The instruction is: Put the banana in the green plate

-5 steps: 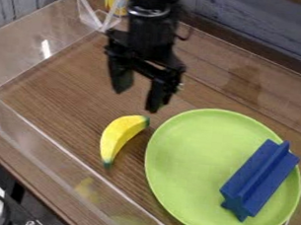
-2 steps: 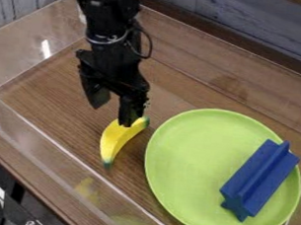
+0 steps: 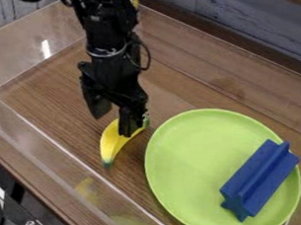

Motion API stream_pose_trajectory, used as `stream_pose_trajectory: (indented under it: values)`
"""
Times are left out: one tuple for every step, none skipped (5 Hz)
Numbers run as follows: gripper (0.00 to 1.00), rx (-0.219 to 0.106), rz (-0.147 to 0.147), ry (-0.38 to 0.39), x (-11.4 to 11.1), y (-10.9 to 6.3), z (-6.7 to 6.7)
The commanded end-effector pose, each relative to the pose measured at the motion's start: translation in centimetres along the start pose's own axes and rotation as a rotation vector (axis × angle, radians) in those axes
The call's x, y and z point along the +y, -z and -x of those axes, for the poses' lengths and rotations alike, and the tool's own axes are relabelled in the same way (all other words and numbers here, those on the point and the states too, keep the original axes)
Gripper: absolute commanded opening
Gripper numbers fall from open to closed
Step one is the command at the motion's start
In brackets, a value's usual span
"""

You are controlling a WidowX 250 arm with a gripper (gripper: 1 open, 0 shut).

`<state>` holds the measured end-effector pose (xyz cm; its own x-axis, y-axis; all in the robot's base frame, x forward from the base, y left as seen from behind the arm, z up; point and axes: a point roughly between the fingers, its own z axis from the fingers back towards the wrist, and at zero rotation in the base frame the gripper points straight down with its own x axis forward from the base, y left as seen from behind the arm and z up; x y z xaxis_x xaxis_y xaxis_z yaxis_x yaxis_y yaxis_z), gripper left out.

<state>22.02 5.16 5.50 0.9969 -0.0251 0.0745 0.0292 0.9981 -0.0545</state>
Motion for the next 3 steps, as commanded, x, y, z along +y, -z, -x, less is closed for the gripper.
stream_pose_trajectory:
  values:
    - [1.00,-0.017,0.008,0.004,0.3,0.4,-0.1]
    - [1.00,-0.013,0.022,0.008,0.3,1.1,-0.1]
    - [1.00,-0.012,0.034,0.010,0.4,1.8,-0.1]
